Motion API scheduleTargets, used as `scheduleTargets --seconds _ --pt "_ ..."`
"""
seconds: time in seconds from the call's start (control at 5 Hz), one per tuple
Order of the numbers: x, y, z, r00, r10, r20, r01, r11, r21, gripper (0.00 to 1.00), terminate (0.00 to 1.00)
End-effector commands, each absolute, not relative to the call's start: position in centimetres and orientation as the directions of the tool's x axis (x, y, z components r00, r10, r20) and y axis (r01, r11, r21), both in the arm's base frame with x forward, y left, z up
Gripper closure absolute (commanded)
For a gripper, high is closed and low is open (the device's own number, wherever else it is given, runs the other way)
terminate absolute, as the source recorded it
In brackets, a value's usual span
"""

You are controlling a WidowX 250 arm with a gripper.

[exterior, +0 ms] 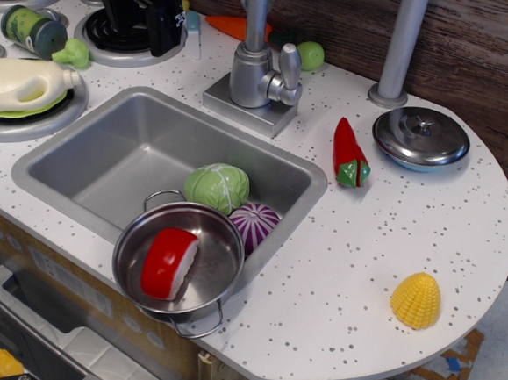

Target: Take sushi out of pan

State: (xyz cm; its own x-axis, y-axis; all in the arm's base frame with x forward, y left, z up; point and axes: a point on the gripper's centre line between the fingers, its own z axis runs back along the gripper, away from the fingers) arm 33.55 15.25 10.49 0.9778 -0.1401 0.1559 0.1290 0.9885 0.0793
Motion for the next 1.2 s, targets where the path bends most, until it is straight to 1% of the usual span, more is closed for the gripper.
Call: scheduleTargets --seconds 0.0,0.2,0.4,0.6,0.8,1.0 --pt "33.5 15.2 10.5 0.978 -0.140 0.156 0.129 0.988 0.079 0.00 0.00" --pt "32.1 12.2 10.9 0.985 -0.051 0.163 0.039 0.996 0.079 0.00 0.00" --pt "30.1 8.5 10.1 0.984 0.063 0.168 -0.070 0.997 0.038 0.00 0.00" --pt "28.1 6.1 9.9 0.974 0.148 0.173 -0.154 0.988 0.019 0.00 0.00" --pt "26.2 4.6 9.7 0.962 0.204 0.181 -0.208 0.978 0.005 0.00 0.00" --pt "24.2 3.7 8.6 0.943 0.265 0.200 -0.273 0.962 0.014 0.00 0.00"
